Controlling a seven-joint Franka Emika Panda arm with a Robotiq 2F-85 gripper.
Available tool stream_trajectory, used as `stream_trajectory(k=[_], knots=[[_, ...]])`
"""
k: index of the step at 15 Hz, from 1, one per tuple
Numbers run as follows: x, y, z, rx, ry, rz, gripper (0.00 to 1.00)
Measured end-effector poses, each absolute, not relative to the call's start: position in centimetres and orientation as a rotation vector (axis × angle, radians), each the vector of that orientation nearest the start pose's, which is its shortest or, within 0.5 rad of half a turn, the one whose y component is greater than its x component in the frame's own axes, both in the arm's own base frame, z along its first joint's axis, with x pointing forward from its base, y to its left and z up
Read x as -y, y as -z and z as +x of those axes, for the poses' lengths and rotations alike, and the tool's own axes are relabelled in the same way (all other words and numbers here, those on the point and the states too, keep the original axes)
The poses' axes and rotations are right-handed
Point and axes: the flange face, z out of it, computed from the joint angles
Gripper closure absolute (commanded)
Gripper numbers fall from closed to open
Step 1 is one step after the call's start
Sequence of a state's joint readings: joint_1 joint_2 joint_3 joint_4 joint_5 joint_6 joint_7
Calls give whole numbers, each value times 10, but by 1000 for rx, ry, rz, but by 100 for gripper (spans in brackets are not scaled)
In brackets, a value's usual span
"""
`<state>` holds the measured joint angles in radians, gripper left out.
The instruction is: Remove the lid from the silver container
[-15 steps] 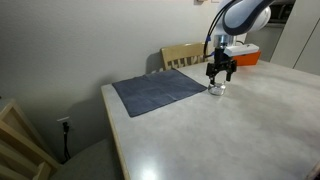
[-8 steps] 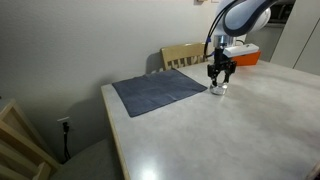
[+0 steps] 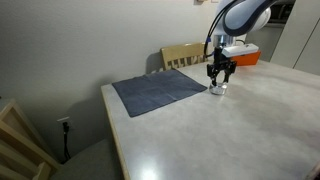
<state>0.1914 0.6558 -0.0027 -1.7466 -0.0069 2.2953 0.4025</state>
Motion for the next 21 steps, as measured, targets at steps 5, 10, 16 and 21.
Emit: stream_trajectory(k=[5,10,16,21], knots=[[-141,-193,635,-459,-66,-3163,56],[-170,-213,621,-551,51,-3209,56],[-186,-252,604,-698,214,-3224,31],[-179,-265,595,-790,263,-3216,56]])
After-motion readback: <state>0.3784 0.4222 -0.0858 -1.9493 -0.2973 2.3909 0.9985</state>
